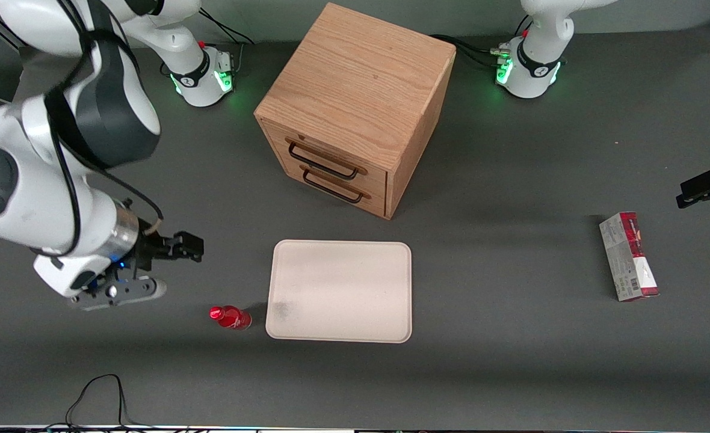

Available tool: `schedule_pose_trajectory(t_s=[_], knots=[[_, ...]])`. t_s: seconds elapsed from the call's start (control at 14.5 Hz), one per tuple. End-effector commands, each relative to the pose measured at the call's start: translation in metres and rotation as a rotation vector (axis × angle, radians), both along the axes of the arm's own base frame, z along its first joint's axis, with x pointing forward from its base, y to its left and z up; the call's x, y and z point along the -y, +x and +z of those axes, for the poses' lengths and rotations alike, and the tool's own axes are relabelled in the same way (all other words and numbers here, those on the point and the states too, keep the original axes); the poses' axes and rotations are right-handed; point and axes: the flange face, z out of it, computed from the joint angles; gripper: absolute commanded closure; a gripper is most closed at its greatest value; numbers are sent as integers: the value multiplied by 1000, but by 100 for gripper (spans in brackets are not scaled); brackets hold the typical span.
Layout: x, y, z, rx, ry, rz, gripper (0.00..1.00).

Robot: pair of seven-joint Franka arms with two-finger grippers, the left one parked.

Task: Place coke bottle on tray
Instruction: 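Move the open right gripper toward the red Coca-Cola bottle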

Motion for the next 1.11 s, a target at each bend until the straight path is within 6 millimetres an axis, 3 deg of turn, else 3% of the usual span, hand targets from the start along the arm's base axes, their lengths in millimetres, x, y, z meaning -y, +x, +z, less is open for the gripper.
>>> schedule_pose_trajectory(t_s=[0.0,0.28,1.04], knots=[[12,19,-3,42,21,23,0],[10,32,-23,77,14,22,0],[-5,63,-165,29,5,27,0]])
